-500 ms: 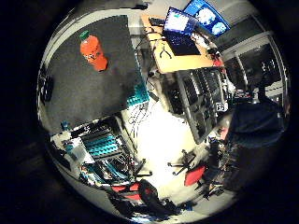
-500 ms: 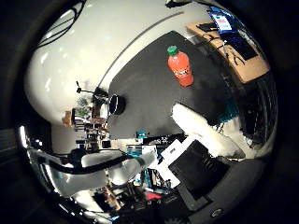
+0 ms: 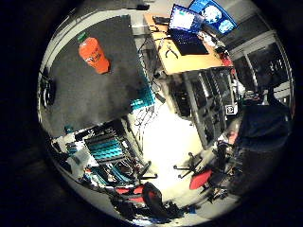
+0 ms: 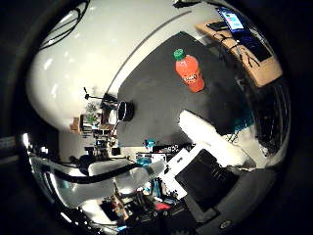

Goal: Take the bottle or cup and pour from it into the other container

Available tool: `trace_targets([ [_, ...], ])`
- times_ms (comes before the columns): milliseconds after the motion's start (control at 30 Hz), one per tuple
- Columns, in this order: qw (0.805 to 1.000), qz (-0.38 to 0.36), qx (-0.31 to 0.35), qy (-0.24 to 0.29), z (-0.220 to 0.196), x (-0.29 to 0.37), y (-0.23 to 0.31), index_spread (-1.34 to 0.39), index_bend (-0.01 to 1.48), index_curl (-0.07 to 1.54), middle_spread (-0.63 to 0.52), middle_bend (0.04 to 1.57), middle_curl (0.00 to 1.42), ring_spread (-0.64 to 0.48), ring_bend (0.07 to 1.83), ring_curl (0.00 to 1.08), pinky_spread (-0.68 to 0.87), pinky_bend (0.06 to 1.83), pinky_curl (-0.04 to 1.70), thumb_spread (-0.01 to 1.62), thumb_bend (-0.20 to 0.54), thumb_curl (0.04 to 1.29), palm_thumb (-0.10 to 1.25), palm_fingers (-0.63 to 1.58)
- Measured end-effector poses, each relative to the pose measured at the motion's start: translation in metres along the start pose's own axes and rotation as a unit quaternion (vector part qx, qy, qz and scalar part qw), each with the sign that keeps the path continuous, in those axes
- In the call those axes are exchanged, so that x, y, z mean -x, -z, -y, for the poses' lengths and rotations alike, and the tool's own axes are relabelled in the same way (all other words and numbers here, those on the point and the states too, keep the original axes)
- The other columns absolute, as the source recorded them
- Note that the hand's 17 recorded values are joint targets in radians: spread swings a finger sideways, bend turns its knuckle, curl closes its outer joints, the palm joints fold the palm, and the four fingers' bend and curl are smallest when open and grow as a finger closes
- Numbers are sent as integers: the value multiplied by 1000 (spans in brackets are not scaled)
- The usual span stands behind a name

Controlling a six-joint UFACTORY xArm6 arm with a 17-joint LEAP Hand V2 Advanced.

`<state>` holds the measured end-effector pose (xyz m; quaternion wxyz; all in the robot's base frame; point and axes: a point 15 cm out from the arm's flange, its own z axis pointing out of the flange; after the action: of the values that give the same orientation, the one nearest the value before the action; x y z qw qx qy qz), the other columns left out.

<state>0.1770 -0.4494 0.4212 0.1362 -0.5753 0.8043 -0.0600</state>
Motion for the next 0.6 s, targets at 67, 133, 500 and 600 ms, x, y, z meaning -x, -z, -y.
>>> trace_targets([
  [67, 1000, 9, -9, -6, 3, -4, -5, -339, 166, 304, -53, 216, 345, 121, 374, 204, 448, 748, -5, 983, -27, 400, 724, 324],
  [133, 1000, 17, -17, -14, 3, -11, -10, -337, 165, 301, -48, 217, 345, 120, 381, 206, 455, 768, -5, 986, -28, 398, 713, 324],
  [500, 997, 57, -40, -34, 7, -28, -34, -315, 157, 287, -23, 228, 346, 121, 436, 216, 467, 848, -5, 974, -37, 350, 604, 281],
  [600, 997, 65, -36, -38, 6, -31, -43, -296, 149, 276, 1, 220, 345, 138, 456, 221, 461, 886, -3, 967, -35, 332, 560, 233],
])
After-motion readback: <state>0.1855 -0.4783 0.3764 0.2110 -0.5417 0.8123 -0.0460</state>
